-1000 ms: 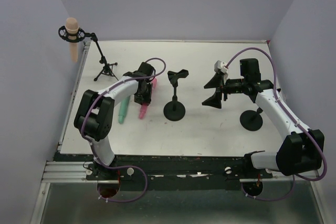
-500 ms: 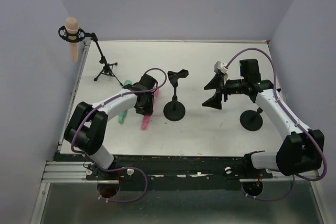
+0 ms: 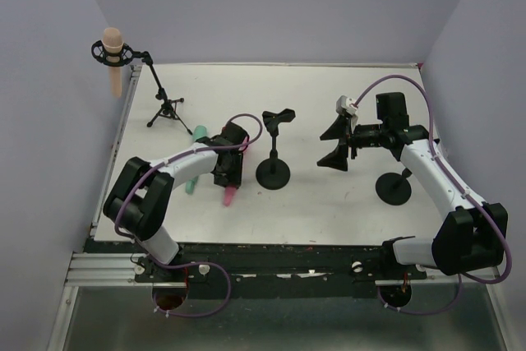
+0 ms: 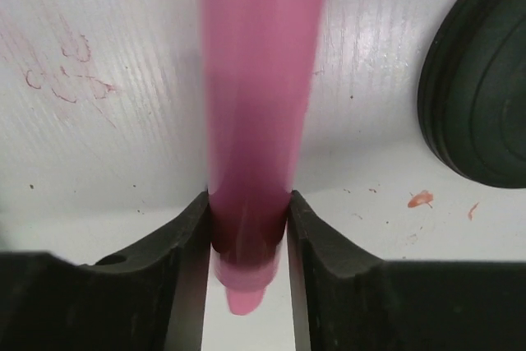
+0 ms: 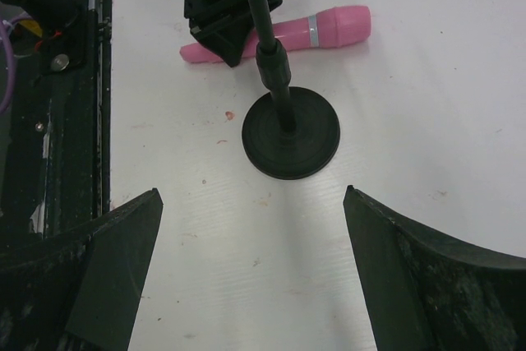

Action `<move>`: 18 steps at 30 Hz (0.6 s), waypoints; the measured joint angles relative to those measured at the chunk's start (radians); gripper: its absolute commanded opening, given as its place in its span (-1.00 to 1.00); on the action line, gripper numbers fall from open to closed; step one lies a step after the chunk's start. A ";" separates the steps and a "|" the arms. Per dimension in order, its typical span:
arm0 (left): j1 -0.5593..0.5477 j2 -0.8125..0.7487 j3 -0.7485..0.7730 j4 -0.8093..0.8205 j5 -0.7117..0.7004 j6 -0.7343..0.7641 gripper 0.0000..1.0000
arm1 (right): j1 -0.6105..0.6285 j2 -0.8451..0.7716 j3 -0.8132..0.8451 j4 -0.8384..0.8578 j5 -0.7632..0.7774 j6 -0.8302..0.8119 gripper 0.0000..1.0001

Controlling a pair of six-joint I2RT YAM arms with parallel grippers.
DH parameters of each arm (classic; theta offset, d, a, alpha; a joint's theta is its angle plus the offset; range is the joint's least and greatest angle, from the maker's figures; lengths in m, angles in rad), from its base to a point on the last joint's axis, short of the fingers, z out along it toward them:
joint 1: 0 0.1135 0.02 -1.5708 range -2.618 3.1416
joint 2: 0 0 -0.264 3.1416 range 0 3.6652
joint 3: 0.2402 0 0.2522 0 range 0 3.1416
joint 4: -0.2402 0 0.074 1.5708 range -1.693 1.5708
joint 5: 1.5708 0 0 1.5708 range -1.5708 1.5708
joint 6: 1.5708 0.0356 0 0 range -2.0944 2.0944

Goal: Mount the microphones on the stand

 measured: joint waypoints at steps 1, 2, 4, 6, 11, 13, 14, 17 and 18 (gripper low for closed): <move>0.000 0.000 0.000 0.000 0.000 0.001 -0.52 | 0.000 0.000 0.000 0.000 0.000 -0.001 1.00; 0.000 0.000 -0.003 0.005 0.000 -0.002 -0.59 | 0.000 0.000 0.000 0.000 -0.001 -0.002 1.00; 0.000 -0.015 -0.017 0.021 0.000 -0.010 -0.69 | 0.000 0.000 0.000 -0.002 -0.002 -0.005 1.00; 0.000 -0.041 -0.042 0.032 -0.001 -0.015 -0.76 | 0.000 0.000 0.000 -0.003 -0.003 -0.007 1.00; 0.000 -0.193 -0.105 0.004 -0.029 -0.022 -0.89 | -0.001 0.000 0.000 -0.006 -0.007 -0.016 1.00; 0.000 -0.266 -0.108 0.003 -0.037 -0.021 -0.92 | -0.001 0.000 0.000 -0.007 -0.006 -0.018 1.00; 0.000 -0.305 -0.108 0.008 -0.039 -0.021 -0.93 | -0.001 0.000 0.000 -0.007 -0.006 -0.020 1.00; 0.000 -0.475 -0.107 0.019 -0.049 -0.016 -0.96 | -0.001 0.000 0.009 -0.022 -0.006 -0.028 1.00; 0.000 -0.506 -0.107 0.023 -0.051 -0.014 -0.97 | -0.001 0.000 0.014 -0.029 -0.006 -0.031 1.00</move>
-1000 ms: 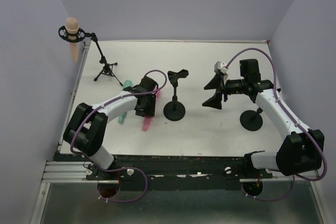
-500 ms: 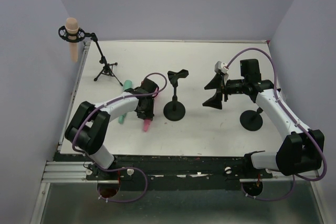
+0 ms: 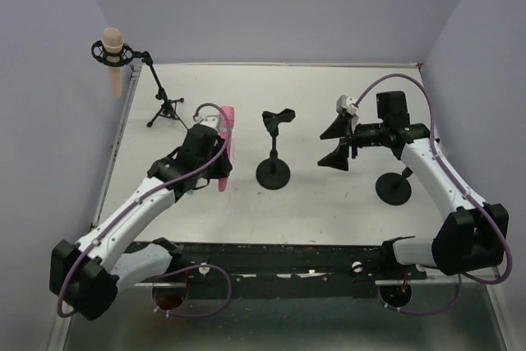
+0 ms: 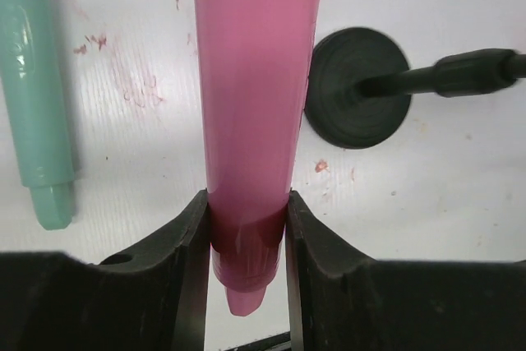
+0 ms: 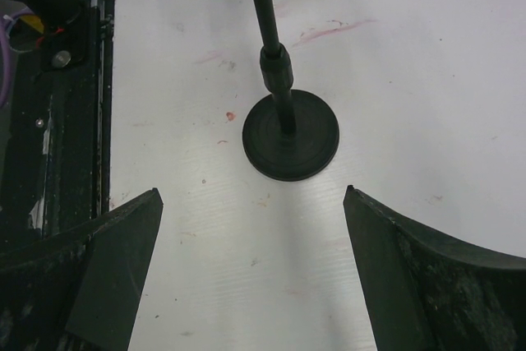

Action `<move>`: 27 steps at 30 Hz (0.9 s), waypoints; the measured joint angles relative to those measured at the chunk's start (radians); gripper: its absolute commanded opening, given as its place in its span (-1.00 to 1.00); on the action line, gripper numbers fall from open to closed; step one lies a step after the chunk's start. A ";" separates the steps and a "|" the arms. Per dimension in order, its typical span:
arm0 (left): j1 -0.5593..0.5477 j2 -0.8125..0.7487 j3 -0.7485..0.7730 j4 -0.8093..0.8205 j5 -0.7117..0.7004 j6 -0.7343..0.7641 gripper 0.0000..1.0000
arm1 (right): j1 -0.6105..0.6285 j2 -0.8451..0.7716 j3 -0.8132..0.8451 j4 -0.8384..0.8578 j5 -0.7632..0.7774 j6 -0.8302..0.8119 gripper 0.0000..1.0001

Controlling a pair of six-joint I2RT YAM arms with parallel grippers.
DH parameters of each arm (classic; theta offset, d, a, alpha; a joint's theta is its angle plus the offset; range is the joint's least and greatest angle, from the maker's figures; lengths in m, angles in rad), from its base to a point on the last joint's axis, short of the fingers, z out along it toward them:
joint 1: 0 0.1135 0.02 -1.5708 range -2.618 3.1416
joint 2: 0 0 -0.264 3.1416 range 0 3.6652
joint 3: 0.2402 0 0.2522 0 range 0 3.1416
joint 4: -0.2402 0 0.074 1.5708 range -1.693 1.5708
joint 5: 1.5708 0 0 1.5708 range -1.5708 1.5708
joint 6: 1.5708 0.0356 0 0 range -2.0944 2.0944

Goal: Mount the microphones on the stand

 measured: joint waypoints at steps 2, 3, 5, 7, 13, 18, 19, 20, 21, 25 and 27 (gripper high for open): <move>0.000 -0.094 -0.003 0.008 -0.005 0.005 -0.98 | 0.000 0.000 0.013 -0.013 0.000 -0.008 1.00; 0.000 -0.158 -0.009 0.016 -0.006 0.012 -0.98 | 0.000 0.000 0.023 -0.024 0.000 -0.012 1.00; 0.000 -0.251 -0.013 0.026 -0.005 0.025 -0.98 | 0.000 -0.003 0.043 -0.045 0.000 -0.017 1.00; 0.000 -0.353 -0.014 0.057 0.010 0.042 -0.99 | 0.000 -0.008 0.077 -0.069 0.000 -0.019 1.00; -0.002 -0.446 0.039 0.169 0.172 0.073 -0.99 | 0.000 -0.019 0.271 -0.213 -0.014 -0.038 1.00; -0.040 -0.369 0.140 0.296 0.310 0.068 -0.99 | 0.000 -0.013 0.464 -0.346 -0.072 -0.021 1.00; -0.056 -0.339 0.164 0.319 0.325 0.067 -1.00 | 0.000 -0.011 0.496 -0.351 -0.089 0.013 1.00; -0.080 -0.304 0.193 0.348 0.339 0.066 -0.99 | 0.000 -0.011 0.517 -0.351 -0.101 0.047 1.00; -0.109 -0.258 0.234 0.381 0.352 0.065 -1.00 | 0.000 -0.011 0.534 -0.347 -0.111 0.086 0.99; -0.195 -0.114 0.339 0.478 0.371 0.065 -0.99 | 0.000 -0.014 0.568 -0.253 -0.137 0.302 1.00; -0.235 -0.032 0.386 0.523 0.370 0.066 -1.00 | 0.000 -0.021 0.571 -0.179 -0.151 0.423 1.00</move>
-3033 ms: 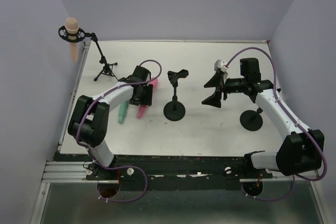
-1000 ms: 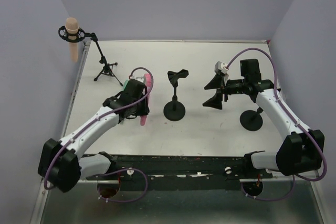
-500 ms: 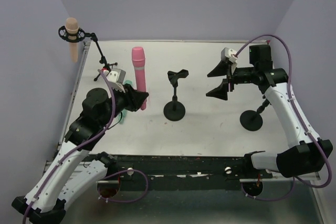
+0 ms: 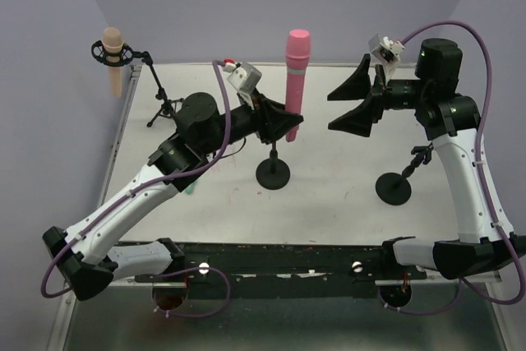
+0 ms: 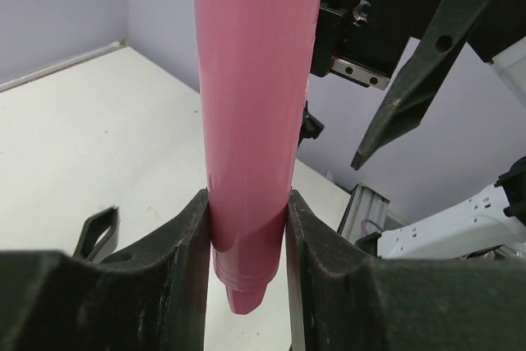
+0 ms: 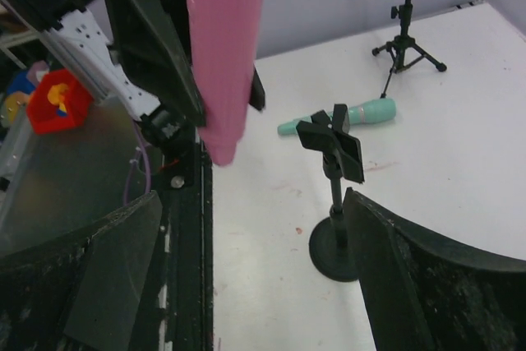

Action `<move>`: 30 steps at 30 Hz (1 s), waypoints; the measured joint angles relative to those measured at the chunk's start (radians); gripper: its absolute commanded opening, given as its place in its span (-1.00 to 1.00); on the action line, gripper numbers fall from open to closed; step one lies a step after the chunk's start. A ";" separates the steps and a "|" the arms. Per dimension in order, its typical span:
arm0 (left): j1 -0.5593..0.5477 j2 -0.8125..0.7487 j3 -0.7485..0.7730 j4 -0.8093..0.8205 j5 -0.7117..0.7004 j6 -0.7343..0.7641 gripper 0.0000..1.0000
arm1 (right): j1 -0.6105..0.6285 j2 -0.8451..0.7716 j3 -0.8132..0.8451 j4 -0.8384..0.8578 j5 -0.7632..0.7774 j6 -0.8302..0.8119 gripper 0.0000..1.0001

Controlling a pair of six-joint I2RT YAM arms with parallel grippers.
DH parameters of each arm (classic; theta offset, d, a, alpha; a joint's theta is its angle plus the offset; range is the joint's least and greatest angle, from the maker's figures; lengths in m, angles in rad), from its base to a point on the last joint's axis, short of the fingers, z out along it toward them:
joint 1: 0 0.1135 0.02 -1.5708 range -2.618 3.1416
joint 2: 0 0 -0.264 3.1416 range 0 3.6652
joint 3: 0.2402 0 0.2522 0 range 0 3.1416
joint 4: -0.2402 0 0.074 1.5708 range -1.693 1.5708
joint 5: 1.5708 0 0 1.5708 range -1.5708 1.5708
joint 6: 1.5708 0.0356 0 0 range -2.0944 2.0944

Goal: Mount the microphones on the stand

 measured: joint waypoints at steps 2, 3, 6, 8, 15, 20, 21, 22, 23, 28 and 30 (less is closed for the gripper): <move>-0.031 0.071 0.035 0.043 -0.003 0.000 -1.00 | 0.000 -0.008 0.004 0.089 -0.012 0.142 0.99; -0.042 0.103 0.047 0.062 -0.004 -0.001 -1.00 | 0.000 -0.012 0.008 0.130 -0.013 0.204 1.00; -0.071 0.168 0.065 0.109 -0.012 -0.006 -0.99 | 0.000 -0.020 0.028 0.224 -0.008 0.347 1.00; -0.093 0.210 0.078 0.133 -0.018 -0.010 -1.00 | 0.000 -0.021 0.041 0.268 0.006 0.411 1.00; -0.158 0.308 0.130 0.174 -0.029 -0.018 -0.99 | 0.000 -0.014 0.045 0.359 0.069 0.562 0.96; -0.172 0.325 0.143 0.191 -0.042 -0.019 -1.00 | 0.000 -0.010 0.045 0.391 0.092 0.615 0.69; -0.172 0.326 0.143 0.192 -0.044 -0.020 -0.99 | 0.000 -0.010 0.044 0.398 0.093 0.624 0.63; -0.172 0.328 0.143 0.193 -0.048 -0.020 -0.99 | 0.000 -0.011 0.043 0.404 0.095 0.633 0.57; -0.172 0.330 0.143 0.195 -0.052 -0.021 -0.99 | 0.000 -0.011 0.040 0.414 0.096 0.644 0.49; -0.175 0.337 0.143 0.200 -0.061 -0.021 -0.99 | 0.000 -0.010 0.031 0.433 0.114 0.668 -0.02; -0.179 0.337 0.143 0.206 -0.063 -0.021 -0.95 | -0.003 -0.010 0.022 0.443 0.124 0.677 -0.31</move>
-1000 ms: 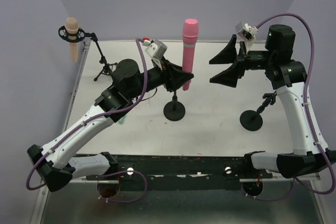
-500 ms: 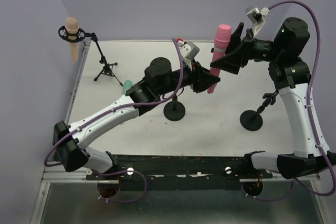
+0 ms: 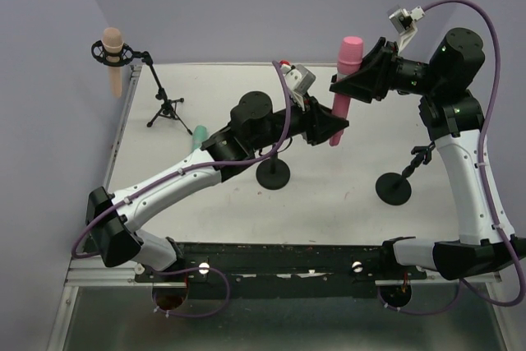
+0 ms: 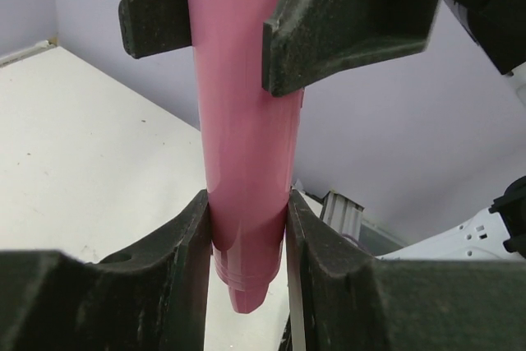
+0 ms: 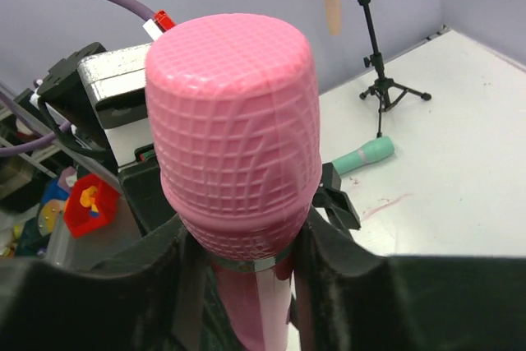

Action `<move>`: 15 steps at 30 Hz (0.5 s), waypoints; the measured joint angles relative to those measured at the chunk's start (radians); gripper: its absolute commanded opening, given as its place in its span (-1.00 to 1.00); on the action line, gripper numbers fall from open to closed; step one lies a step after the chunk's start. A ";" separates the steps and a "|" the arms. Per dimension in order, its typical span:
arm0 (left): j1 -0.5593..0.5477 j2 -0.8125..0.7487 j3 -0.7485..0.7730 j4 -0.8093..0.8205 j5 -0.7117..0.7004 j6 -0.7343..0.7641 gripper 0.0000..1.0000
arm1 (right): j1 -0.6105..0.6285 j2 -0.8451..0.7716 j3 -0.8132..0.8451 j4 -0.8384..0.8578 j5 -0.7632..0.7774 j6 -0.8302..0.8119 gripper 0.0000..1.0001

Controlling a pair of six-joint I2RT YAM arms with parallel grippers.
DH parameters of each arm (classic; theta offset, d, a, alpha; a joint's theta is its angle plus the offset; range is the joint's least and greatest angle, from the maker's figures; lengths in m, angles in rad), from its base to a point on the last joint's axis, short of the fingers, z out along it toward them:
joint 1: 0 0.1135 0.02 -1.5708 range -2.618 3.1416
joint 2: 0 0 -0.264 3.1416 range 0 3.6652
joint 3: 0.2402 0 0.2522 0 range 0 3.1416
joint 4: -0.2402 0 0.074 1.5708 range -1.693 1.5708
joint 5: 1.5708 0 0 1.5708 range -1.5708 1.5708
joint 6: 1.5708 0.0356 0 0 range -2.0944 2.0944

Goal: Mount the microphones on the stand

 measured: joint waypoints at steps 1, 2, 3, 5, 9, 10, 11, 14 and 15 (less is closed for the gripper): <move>0.000 0.000 0.000 0.000 -0.002 -0.004 -0.92 | -0.002 0.000 -0.005 0.006 0.004 -0.002 -0.41; -0.001 0.000 0.000 0.003 -0.005 -0.010 -0.83 | -0.003 0.000 -0.008 0.012 0.004 0.000 -0.48; -0.001 0.000 0.000 0.001 -0.006 -0.010 -0.60 | -0.003 0.000 -0.011 0.018 0.004 0.003 -0.53; -0.001 0.000 0.000 -0.001 -0.008 -0.010 -0.10 | -0.003 0.000 -0.015 0.028 0.004 0.008 -0.60; -0.001 -0.010 -0.002 -0.010 -0.020 -0.018 0.80 | -0.003 0.000 -0.016 0.030 -0.005 0.006 -0.63; -0.001 -0.027 -0.010 -0.014 -0.020 -0.013 0.97 | -0.003 0.000 -0.016 0.027 -0.010 -0.002 -0.64; -0.001 -0.051 -0.024 -0.021 -0.020 -0.008 0.97 | -0.003 0.001 -0.014 0.020 -0.012 -0.018 -0.64; 0.003 -0.161 -0.089 -0.033 -0.019 0.021 0.97 | -0.003 0.005 0.001 -0.018 -0.019 -0.070 -0.65; 0.003 -0.194 -0.108 -0.033 -0.019 0.029 0.98 | -0.003 0.007 0.007 -0.034 -0.021 -0.098 -0.65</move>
